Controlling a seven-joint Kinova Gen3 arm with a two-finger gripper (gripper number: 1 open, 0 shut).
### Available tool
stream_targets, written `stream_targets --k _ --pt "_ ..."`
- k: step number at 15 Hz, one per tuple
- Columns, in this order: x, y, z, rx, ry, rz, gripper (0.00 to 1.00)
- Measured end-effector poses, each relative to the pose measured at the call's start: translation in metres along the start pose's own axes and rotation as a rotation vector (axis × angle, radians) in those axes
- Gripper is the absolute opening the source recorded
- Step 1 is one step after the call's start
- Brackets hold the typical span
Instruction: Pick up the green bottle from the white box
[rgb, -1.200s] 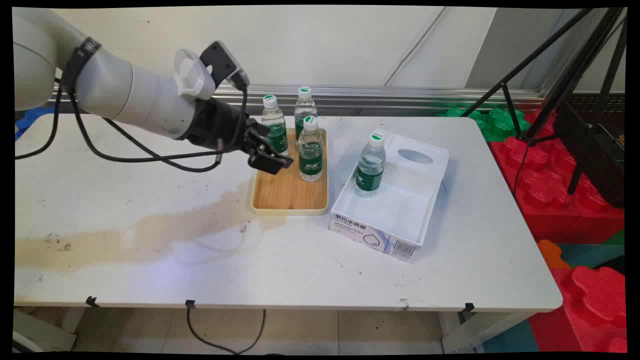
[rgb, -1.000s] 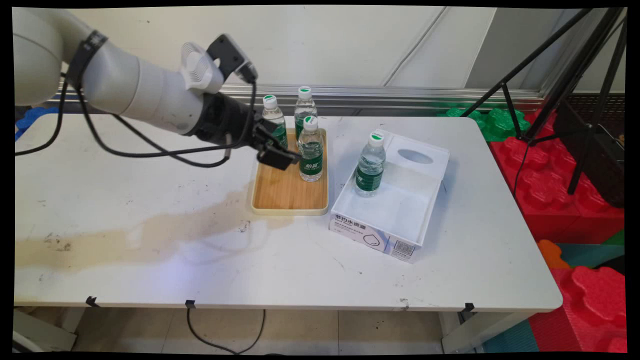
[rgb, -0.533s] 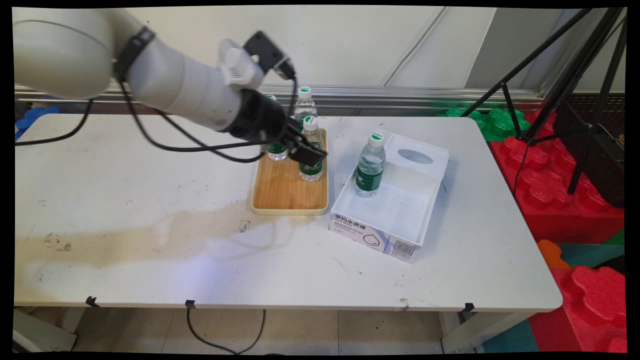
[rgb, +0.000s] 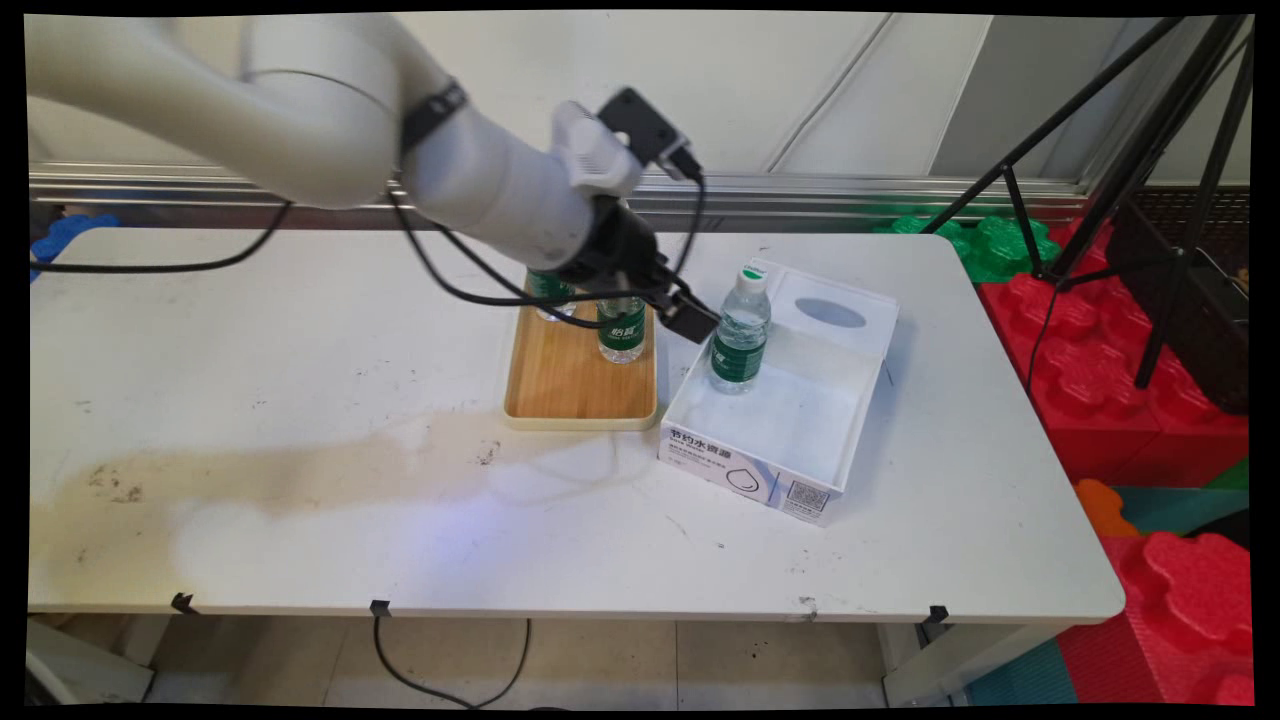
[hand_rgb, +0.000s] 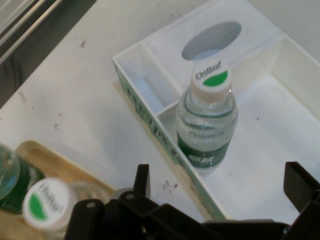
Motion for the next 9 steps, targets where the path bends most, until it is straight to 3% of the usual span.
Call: stream_targets --k 9 --pt "0.022 0.01 0.079 -0.009 -0.03 0.025 1.0"
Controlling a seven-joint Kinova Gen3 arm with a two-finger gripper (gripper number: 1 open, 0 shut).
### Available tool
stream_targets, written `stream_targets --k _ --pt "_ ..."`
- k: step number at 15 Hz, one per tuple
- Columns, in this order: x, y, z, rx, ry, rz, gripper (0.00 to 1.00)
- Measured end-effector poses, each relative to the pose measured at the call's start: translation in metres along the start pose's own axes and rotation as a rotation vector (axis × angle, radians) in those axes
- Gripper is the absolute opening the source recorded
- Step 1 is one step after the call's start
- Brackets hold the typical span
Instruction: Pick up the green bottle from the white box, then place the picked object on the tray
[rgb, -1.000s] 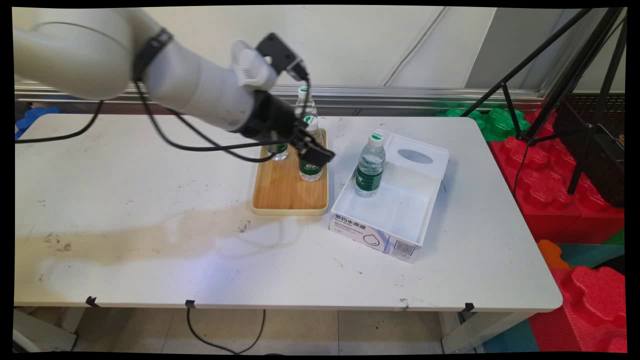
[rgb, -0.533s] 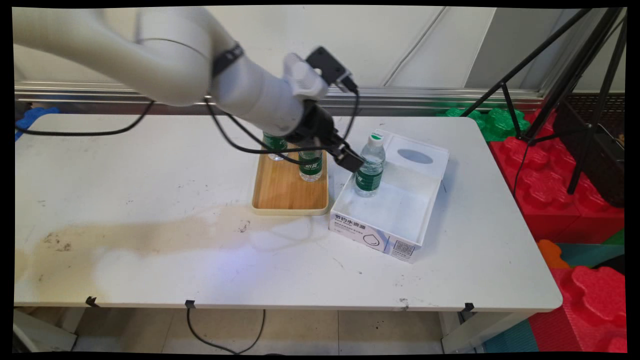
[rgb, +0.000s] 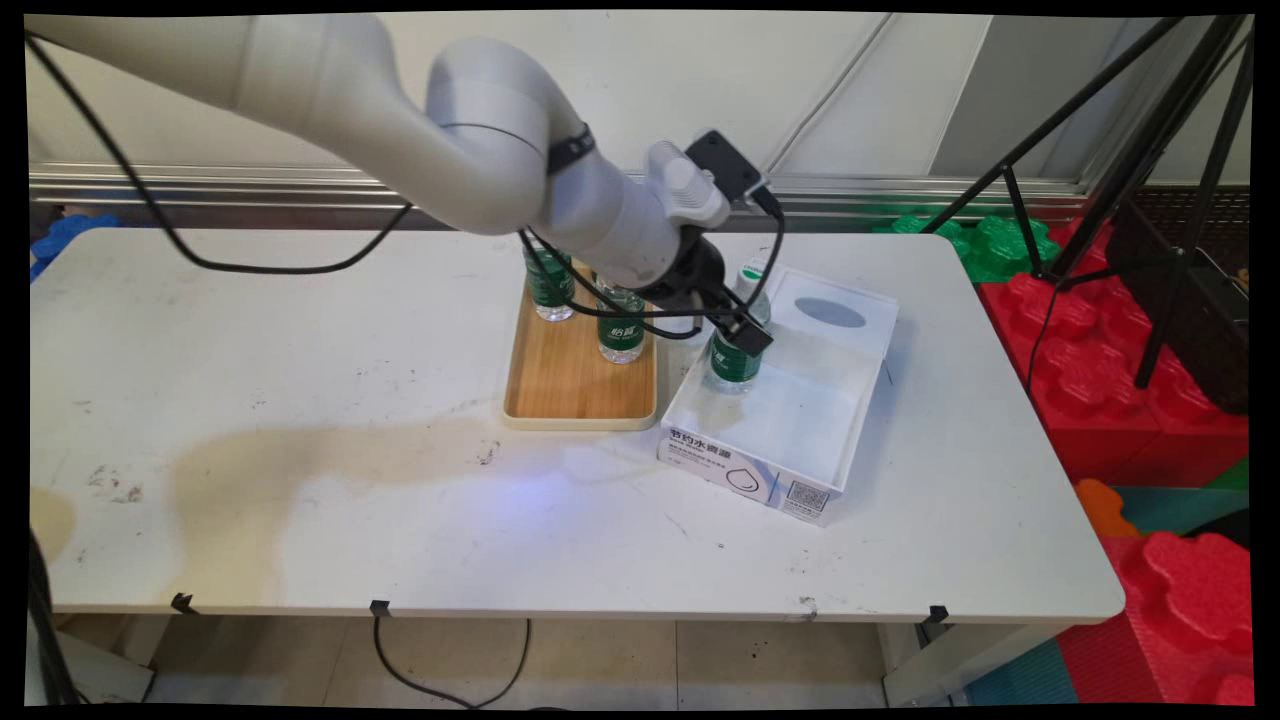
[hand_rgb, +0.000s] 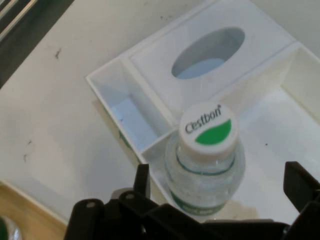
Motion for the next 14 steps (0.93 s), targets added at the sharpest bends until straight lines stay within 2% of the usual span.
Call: stream_targets --k 3,8,9,14 --pt "0.003 0.001 0.019 -0.003 -0.007 0.0 1.0" --pt "0.004 0.002 0.033 0.0 -0.013 -0.009 1.0" --pt "0.004 0.002 0.035 0.003 -0.013 -0.012 0.0" --pt "0.004 0.001 0.038 0.013 -0.008 -0.02 0.0"
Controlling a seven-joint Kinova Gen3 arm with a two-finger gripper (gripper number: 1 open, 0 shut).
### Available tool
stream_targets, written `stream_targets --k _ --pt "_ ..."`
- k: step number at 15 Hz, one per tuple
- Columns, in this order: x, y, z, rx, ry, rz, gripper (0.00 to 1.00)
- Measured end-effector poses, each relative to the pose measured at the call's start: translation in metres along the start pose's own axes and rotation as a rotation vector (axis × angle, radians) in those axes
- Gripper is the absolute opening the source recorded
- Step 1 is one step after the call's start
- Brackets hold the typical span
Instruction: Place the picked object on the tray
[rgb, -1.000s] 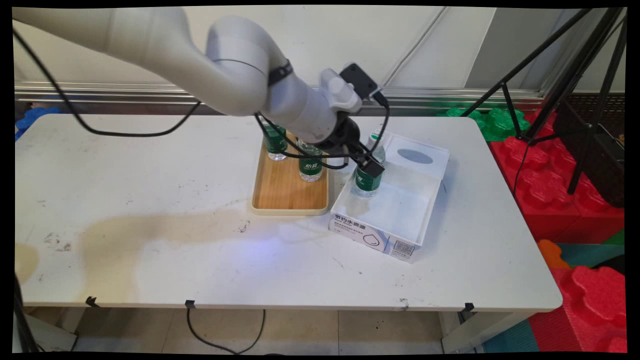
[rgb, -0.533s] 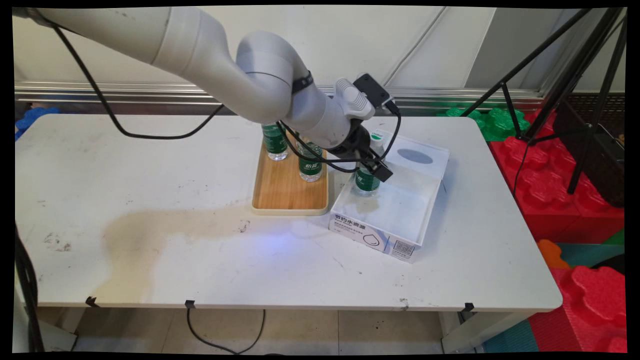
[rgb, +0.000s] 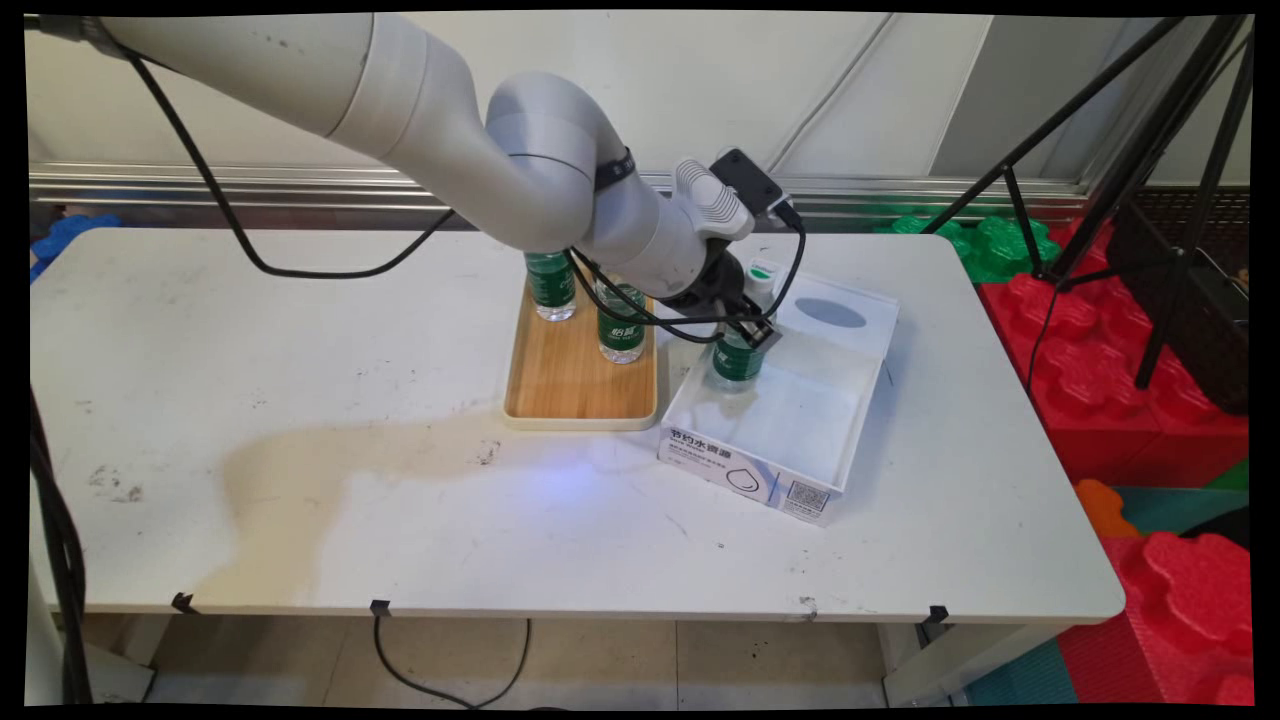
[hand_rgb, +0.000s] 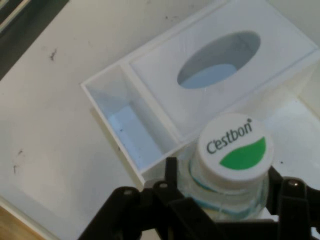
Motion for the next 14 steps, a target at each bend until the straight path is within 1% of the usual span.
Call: stream_targets --k 4,8,12,14 --pt "0.0 -0.001 -0.004 0.007 0.011 -0.007 0.0" --pt "0.005 -0.002 -0.019 0.01 0.04 -0.013 0.0" --pt "0.015 -0.001 -0.055 0.009 0.099 -0.005 0.0" --pt "0.018 -0.002 -0.08 0.005 0.132 0.01 0.0"
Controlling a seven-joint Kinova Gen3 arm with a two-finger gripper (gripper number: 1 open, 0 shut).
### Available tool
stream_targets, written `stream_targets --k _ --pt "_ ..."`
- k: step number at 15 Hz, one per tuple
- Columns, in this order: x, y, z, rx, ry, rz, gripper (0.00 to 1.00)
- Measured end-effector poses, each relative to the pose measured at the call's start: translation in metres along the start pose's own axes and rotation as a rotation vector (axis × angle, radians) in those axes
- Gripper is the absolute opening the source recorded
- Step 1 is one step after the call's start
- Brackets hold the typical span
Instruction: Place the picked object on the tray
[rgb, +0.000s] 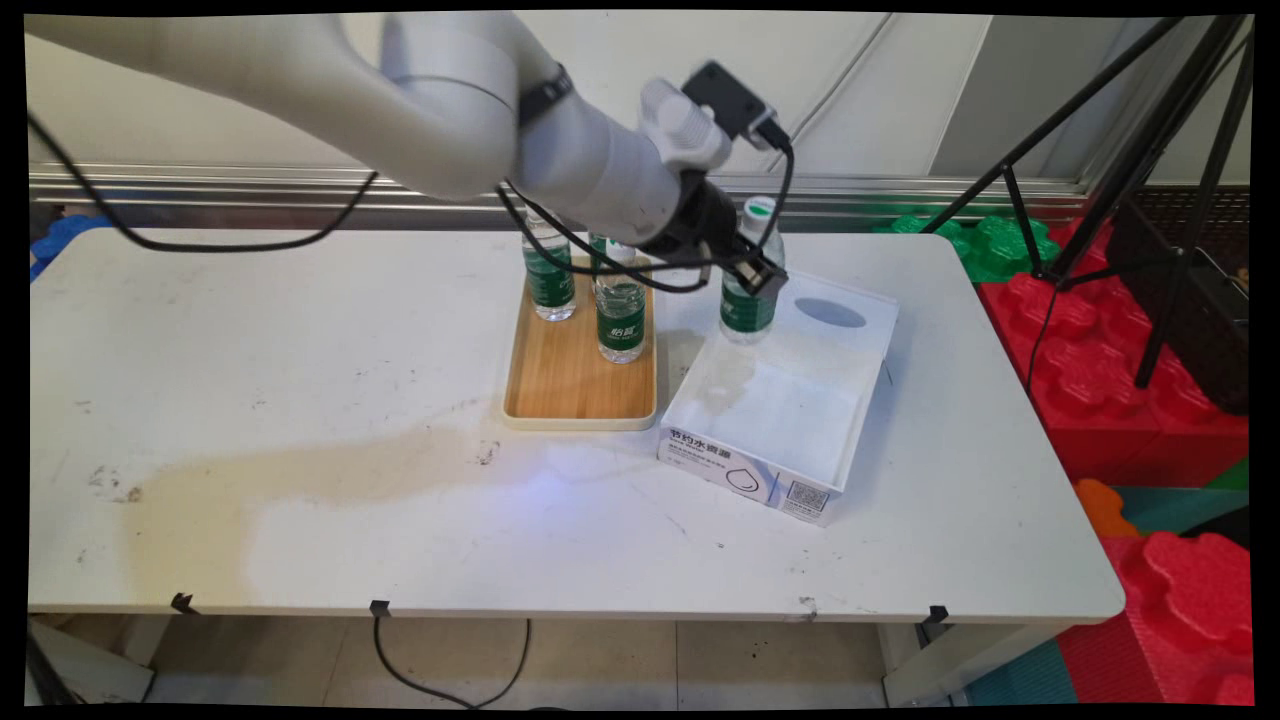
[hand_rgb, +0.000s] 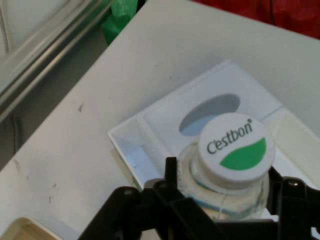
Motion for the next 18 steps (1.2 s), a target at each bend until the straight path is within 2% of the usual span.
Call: stream_targets --k 5,9,14,18 --pt "0.004 -0.004 -0.05 -0.01 0.048 0.015 0.0" --pt "-0.006 -0.01 -0.094 -0.016 0.06 0.021 0.0" --pt "-0.03 -0.02 -0.135 -0.014 0.036 0.011 0.0" --pt "-0.06 -0.034 -0.162 -0.006 -0.017 -0.012 0.0"
